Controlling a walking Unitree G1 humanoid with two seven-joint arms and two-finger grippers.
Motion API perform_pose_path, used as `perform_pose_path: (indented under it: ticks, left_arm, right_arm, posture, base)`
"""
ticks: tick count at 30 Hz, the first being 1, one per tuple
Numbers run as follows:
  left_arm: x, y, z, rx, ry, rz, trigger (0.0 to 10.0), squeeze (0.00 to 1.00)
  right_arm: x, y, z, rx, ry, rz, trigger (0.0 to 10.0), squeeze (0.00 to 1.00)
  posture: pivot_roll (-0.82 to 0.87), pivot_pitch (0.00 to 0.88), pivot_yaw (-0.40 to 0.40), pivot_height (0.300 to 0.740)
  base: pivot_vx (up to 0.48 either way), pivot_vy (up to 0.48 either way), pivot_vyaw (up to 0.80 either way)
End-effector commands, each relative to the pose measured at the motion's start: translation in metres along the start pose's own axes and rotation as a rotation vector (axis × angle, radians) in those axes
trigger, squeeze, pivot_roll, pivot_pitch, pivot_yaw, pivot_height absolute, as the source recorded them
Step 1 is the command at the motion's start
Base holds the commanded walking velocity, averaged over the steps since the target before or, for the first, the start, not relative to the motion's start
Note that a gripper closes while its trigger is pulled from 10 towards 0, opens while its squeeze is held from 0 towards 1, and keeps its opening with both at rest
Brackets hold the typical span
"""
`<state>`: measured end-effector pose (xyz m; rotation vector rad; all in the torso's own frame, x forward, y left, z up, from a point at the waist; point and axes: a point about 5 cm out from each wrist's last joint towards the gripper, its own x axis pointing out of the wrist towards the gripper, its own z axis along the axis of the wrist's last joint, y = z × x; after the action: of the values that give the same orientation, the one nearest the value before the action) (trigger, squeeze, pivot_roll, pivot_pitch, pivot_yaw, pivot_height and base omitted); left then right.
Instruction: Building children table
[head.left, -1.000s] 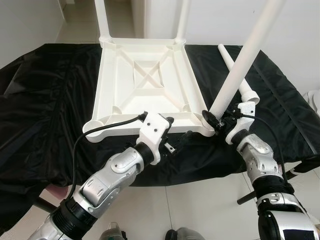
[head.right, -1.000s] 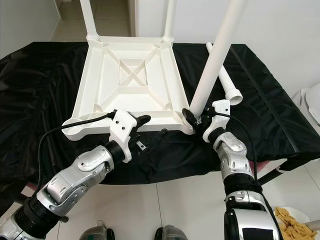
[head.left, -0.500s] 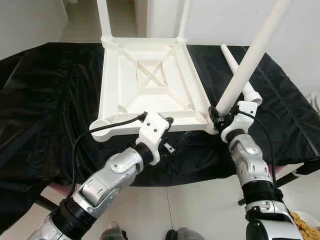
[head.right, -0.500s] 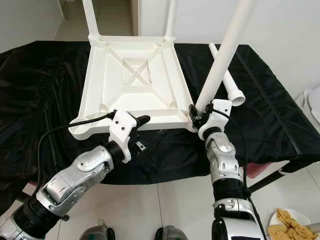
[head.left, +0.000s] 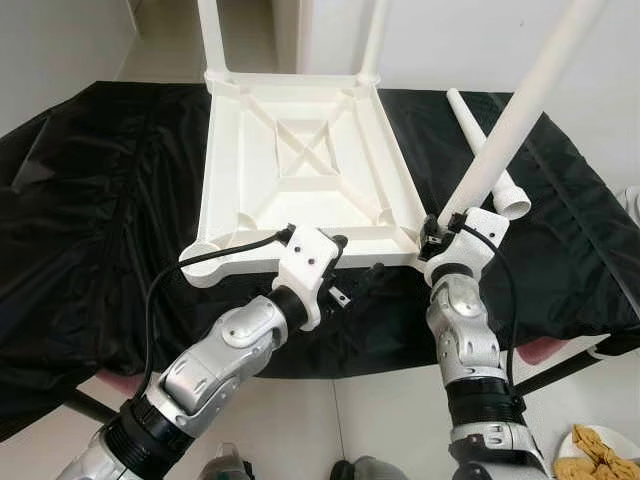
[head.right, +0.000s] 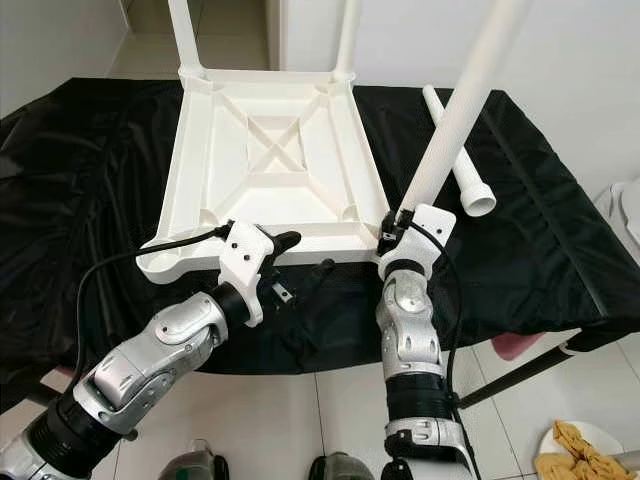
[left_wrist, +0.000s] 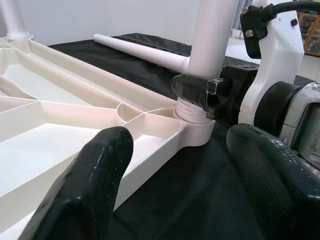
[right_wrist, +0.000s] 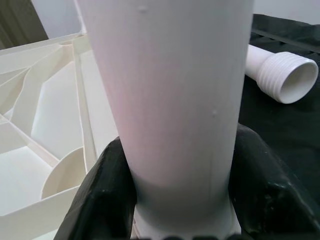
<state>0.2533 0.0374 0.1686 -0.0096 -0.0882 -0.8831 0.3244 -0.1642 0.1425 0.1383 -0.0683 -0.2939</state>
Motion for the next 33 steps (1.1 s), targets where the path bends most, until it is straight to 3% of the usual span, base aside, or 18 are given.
perform_pose_path:
  ticks: [1,6,7,8,9,20,23,24,26,27,32,33]
  left_arm:
    - [0.000,-0.008,0.002,0.008,-0.011,-0.194,10.0,0.00]
    - [0.001,-0.006,0.003,0.009,-0.015,-0.191,10.0,0.00]
    - [0.001,-0.005,0.004,0.009,-0.019,-0.189,10.0,0.00]
    - [0.001,-0.005,0.004,0.009,-0.019,-0.189,10.0,0.00]
    - [0.001,-0.005,0.004,0.009,-0.020,-0.189,10.0,0.00]
    - [0.002,-0.005,0.005,0.005,-0.024,-0.190,10.0,0.00]
    - [0.003,-0.004,0.005,0.004,-0.024,-0.189,10.0,0.00]
    - [0.003,-0.004,0.005,0.004,-0.024,-0.189,10.0,0.00]
    - [0.003,-0.004,0.005,0.004,-0.024,-0.189,10.0,0.00]
    - [0.003,-0.004,0.006,0.004,-0.024,-0.188,10.0,0.00]
    - [0.003,-0.004,0.006,0.004,-0.026,-0.188,10.0,0.00]
    - [0.003,-0.004,0.006,0.004,-0.026,-0.187,10.0,0.00]
  right_arm:
    - [-0.006,-0.003,-0.016,-0.008,0.079,-0.027,10.0,0.00]
    - [-0.006,-0.002,-0.015,-0.015,0.074,-0.020,10.0,0.00]
    - [-0.004,-0.005,-0.014,-0.021,0.074,-0.010,10.0,0.67]
    - [-0.004,-0.005,-0.014,-0.021,0.074,-0.010,10.0,0.67]
    - [-0.004,-0.006,-0.014,-0.024,0.073,-0.006,10.0,1.00]
    - [-0.002,-0.007,-0.008,-0.014,0.038,0.139,10.0,1.00]
    - [-0.001,-0.005,-0.003,-0.023,0.020,0.280,10.0,1.00]
    - [0.002,-0.006,-0.002,-0.057,0.009,0.393,10.0,0.62]
    - [0.002,-0.007,-0.002,-0.065,0.009,0.426,10.0,0.62]
    - [0.006,-0.012,-0.001,-0.053,0.010,0.457,10.0,0.00]
    - [0.011,-0.021,0.002,-0.047,0.012,0.500,10.0,0.00]
    - [0.014,-0.026,0.004,-0.103,0.007,0.582,10.0,0.00]
  posture:
    - [0.04,0.073,-0.050,0.740]
    - [0.03,0.073,-0.048,0.740]
    - [0.03,0.073,-0.046,0.740]
    - [0.03,0.073,-0.046,0.740]
    - [0.03,0.073,-0.046,0.740]
    - [0.03,0.077,-0.043,0.740]
    - [0.02,0.079,-0.043,0.740]
    - [0.02,0.080,-0.042,0.740]
    - [0.02,0.080,-0.042,0.740]
    - [0.02,0.080,-0.042,0.740]
    - [0.02,0.080,-0.043,0.740]
    - [0.02,0.080,-0.041,0.740]
  base:
    - [0.000,0.000,0.00]
    - [0.000,0.000,0.00]
    - [0.000,0.000,0.00]
    - [0.000,0.000,0.00]
    - [0.000,0.000,0.00]
    - [0.000,0.000,0.00]
    - [0.000,0.000,0.00]
    - [0.000,0.000,0.00]
    - [0.000,0.000,0.00]
    - [0.000,0.000,0.00]
    - [0.000,0.000,0.00]
    - [0.000,0.000,0.00]
